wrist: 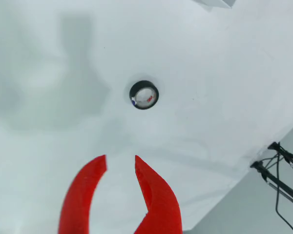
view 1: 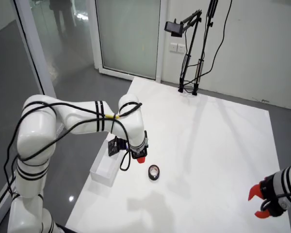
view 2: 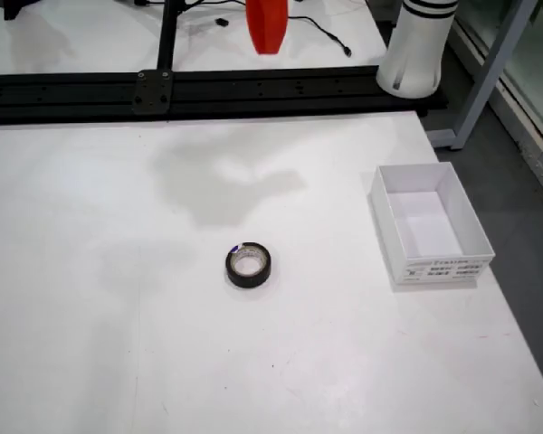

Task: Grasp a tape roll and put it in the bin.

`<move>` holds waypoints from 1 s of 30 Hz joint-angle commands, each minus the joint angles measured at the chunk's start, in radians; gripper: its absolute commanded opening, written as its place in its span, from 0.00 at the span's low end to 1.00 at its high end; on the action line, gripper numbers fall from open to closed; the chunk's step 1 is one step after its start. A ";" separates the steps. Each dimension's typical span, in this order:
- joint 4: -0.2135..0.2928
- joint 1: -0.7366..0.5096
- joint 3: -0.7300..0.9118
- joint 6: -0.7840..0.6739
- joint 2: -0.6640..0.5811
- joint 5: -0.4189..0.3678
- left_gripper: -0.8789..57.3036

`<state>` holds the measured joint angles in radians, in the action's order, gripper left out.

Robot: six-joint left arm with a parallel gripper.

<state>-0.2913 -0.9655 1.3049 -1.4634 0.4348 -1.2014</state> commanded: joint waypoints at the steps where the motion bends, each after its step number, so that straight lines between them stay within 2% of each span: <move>1: -0.003 0.054 -0.038 0.032 0.194 0.091 0.32; 7: 0.001 0.068 -0.038 0.032 0.272 0.181 0.33; 14: 0.001 0.080 -0.044 0.034 0.352 0.247 0.32; 30: 0.011 0.094 -0.308 0.144 0.590 0.243 0.33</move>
<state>-0.2905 -0.8924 1.2002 -1.4018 0.7933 -0.9976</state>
